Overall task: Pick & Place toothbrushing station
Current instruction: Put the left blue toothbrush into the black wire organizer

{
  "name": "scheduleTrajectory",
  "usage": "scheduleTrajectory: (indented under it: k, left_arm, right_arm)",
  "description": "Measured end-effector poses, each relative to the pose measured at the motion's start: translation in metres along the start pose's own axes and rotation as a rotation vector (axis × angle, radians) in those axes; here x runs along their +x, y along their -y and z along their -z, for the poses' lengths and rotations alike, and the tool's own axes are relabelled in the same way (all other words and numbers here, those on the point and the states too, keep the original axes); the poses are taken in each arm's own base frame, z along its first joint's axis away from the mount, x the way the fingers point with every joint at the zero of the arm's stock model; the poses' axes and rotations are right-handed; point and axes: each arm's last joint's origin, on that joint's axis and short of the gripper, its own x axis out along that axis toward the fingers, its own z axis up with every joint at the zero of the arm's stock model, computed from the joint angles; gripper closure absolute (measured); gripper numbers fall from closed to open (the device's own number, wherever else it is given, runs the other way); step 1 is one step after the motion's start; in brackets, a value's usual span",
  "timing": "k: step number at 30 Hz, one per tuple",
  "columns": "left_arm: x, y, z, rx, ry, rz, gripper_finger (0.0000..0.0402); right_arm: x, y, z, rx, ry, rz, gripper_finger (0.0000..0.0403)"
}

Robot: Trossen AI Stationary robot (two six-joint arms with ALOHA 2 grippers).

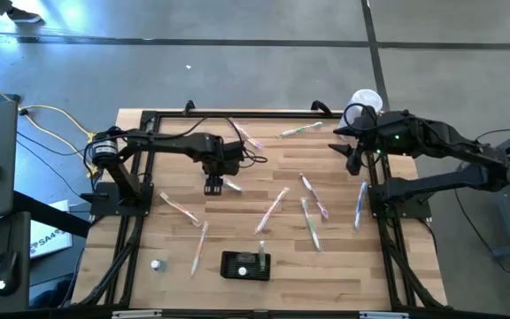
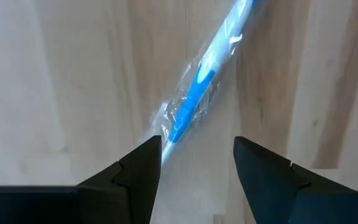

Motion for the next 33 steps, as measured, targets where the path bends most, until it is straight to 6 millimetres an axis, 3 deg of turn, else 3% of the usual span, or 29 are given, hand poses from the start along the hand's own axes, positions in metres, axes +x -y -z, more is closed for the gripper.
scheduleTrajectory:
  k: [5, 22, 26, 31, 33]
  left_arm:
    - [0.02, -0.001, 0.008, -0.026, 0.01, -0.105, 0.0204]
    - [0.057, 0.007, 0.033, 0.025, 0.024, -0.048, 0.0212]
    - [0.058, 0.008, 0.033, 0.065, 0.021, -0.044, 0.0264]
    - [0.058, 0.011, 0.033, 0.079, 0.022, -0.028, 0.0375]
    - [0.058, 0.011, 0.033, 0.066, 0.029, -0.006, 0.0385]
  right_arm:
    - [0.007, 0.005, -0.004, -0.008, 0.01, 0.036, 0.0199]
    - [0.043, 0.015, -0.008, -0.01, -0.061, -0.004, 0.0199]
    - [0.044, 0.015, -0.01, -0.034, -0.047, -0.003, 0.0199]
    - [0.044, 0.015, -0.012, -0.036, -0.028, -0.008, 0.0199]
    - [0.044, 0.015, -0.012, -0.036, -0.022, -0.008, 0.0199]
